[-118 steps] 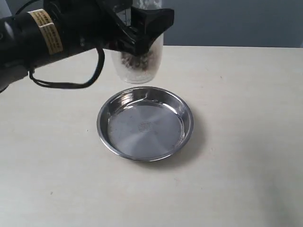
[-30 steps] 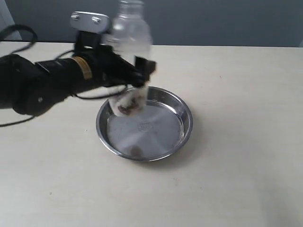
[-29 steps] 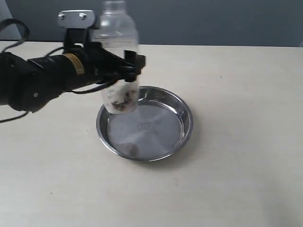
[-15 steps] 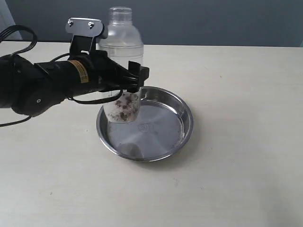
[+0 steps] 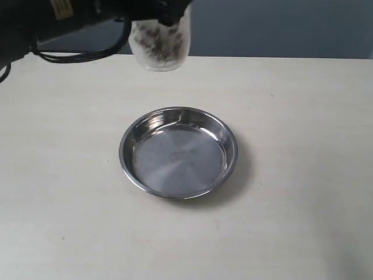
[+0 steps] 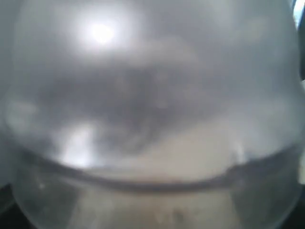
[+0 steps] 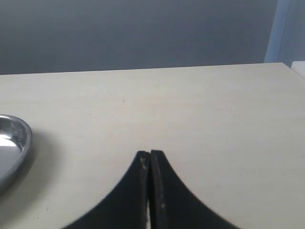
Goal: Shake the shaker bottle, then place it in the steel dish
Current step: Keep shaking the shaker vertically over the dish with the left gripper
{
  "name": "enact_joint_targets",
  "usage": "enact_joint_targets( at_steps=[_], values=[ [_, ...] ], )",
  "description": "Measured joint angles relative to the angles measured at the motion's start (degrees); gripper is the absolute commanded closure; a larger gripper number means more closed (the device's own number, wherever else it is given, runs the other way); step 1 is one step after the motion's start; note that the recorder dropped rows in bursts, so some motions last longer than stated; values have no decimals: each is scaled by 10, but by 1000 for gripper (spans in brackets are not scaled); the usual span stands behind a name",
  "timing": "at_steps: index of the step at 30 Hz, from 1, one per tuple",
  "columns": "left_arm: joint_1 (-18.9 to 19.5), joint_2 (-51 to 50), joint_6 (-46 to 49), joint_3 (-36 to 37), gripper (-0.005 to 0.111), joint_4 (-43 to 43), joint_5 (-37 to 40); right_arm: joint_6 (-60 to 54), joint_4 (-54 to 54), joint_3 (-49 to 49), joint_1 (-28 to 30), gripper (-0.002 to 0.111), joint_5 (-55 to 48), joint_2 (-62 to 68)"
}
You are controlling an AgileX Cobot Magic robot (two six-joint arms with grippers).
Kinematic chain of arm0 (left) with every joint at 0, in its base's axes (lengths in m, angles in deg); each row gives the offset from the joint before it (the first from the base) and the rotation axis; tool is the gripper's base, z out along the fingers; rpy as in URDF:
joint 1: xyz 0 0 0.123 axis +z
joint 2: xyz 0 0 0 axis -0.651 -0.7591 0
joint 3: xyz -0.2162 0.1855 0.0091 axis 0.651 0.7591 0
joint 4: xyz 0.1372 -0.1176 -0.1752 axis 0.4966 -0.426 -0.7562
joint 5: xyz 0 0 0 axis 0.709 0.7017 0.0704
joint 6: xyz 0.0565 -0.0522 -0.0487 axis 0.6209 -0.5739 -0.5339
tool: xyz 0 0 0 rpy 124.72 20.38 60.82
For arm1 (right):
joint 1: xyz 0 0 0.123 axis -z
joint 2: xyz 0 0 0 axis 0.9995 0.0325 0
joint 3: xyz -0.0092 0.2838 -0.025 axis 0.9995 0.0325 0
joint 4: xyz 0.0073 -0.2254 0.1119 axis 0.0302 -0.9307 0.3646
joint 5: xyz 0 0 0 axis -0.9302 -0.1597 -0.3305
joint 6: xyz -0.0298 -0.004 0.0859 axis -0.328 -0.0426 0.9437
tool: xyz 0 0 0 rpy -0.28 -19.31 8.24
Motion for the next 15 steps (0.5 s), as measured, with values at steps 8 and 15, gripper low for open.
enact_joint_targets(
  at_steps=[8, 15],
  values=[
    [-18, -25, -33, -11, 106, 80, 62, 0, 0, 0, 0, 109, 1, 0],
    [-22, -140, -82, 59, 106, 19, 16, 0, 0, 0, 0, 109, 1, 0]
  ],
)
